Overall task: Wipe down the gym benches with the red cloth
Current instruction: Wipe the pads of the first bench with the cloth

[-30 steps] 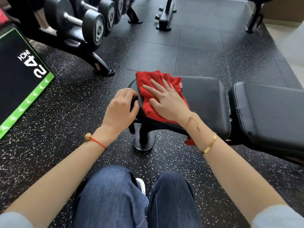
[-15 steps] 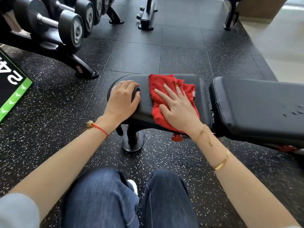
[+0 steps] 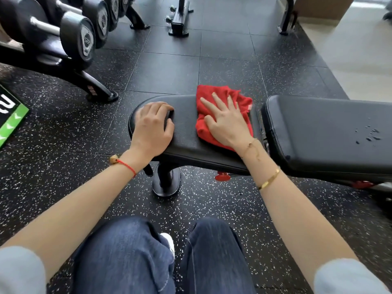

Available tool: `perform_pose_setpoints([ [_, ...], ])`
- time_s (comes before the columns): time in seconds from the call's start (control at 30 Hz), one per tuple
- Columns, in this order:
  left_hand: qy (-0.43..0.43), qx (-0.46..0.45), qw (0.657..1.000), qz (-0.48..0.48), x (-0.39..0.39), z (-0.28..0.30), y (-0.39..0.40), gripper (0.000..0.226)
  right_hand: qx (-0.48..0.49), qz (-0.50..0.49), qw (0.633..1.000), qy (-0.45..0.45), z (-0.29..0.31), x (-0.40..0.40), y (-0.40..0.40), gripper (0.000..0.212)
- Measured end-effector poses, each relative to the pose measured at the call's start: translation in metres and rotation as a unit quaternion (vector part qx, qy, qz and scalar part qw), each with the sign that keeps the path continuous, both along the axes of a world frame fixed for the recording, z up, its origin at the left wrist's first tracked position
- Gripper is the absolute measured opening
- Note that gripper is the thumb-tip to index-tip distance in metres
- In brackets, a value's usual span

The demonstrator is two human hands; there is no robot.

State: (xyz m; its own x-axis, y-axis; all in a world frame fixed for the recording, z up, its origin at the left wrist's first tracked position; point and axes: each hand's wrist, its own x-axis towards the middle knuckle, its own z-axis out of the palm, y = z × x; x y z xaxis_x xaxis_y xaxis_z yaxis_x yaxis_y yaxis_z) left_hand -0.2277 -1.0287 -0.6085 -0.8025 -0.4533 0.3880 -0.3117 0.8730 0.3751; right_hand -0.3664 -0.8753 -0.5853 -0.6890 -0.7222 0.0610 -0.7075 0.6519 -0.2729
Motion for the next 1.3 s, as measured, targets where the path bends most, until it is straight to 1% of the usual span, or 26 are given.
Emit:
perform_pose_setpoints([
  [0.1, 0.004, 0.000, 1.000, -0.002, 0.001, 0.000, -0.001, 0.036, -0.013, 0.051, 0.999, 0.008, -0.003, 0.018, 0.023, 0.054],
  [0.17, 0.004, -0.002, 1.000, -0.005, 0.001, -0.001, -0.002, 0.036, -0.022, 0.054, 0.998, 0.009, -0.005, 0.021, 0.045, 0.054],
  [0.23, 0.003, -0.003, 1.000, -0.008, 0.002, -0.002, -0.002, 0.037, -0.034, 0.033, 0.999, -0.005, -0.005, 0.014, 0.060, 0.053],
  [0.3, 0.005, -0.006, 1.000, -0.008, 0.002, -0.002, -0.002, 0.037, -0.033, -0.003, 0.999, -0.018, -0.004, -0.002, 0.059, 0.052],
  [0.37, 0.005, -0.009, 1.000, -0.008, 0.001, -0.003, -0.001, 0.037, -0.016, -0.047, 0.998, -0.024, 0.001, -0.022, 0.042, 0.051],
  [0.43, 0.004, -0.009, 1.000, -0.005, 0.001, -0.002, 0.000, 0.037, 0.002, -0.068, 0.997, -0.023, 0.006, -0.035, 0.021, 0.051],
  [0.5, 0.004, -0.008, 1.000, -0.004, 0.001, -0.002, 0.000, 0.037, 0.010, -0.046, 0.999, -0.019, 0.007, -0.032, 0.003, 0.051],
  [0.57, 0.006, -0.008, 1.000, -0.003, 0.001, -0.001, -0.001, 0.036, 0.005, 0.001, 1.000, -0.012, 0.004, -0.014, -0.003, 0.052],
  [0.63, 0.007, -0.010, 1.000, -0.004, 0.001, -0.002, 0.000, 0.035, -0.011, 0.046, 0.999, 0.000, 0.000, 0.008, 0.008, 0.053],
  [0.7, 0.008, -0.014, 1.000, -0.004, 0.001, -0.003, 0.000, 0.035, -0.027, 0.067, 0.997, 0.009, -0.002, 0.022, 0.029, 0.054],
  [0.77, 0.008, -0.016, 1.000, -0.006, 0.001, -0.003, -0.001, 0.034, -0.040, 0.058, 0.997, 0.005, -0.004, 0.027, 0.050, 0.054],
  [0.87, 0.008, -0.012, 1.000, -0.006, 0.001, -0.004, -0.002, 0.035, -0.043, 0.031, 0.999, -0.012, -0.003, 0.013, 0.064, 0.053],
  [1.0, 0.007, -0.011, 1.000, -0.004, 0.001, -0.004, -0.001, 0.034, -0.016, -0.030, 0.999, -0.018, 0.002, -0.025, 0.037, 0.051],
  [1.07, 0.007, -0.010, 1.000, -0.002, 0.000, -0.004, -0.001, 0.034, 0.001, -0.039, 0.999, -0.017, 0.005, -0.032, 0.013, 0.051],
  [1.17, 0.008, -0.011, 1.000, 0.002, 0.000, -0.005, -0.001, 0.034, 0.003, 0.002, 1.000, -0.012, 0.002, -0.016, -0.006, 0.053],
  [1.3, 0.006, -0.009, 1.000, -0.002, 0.001, -0.004, -0.001, 0.034, -0.025, 0.073, 0.997, 0.003, -0.002, 0.015, 0.022, 0.053],
])
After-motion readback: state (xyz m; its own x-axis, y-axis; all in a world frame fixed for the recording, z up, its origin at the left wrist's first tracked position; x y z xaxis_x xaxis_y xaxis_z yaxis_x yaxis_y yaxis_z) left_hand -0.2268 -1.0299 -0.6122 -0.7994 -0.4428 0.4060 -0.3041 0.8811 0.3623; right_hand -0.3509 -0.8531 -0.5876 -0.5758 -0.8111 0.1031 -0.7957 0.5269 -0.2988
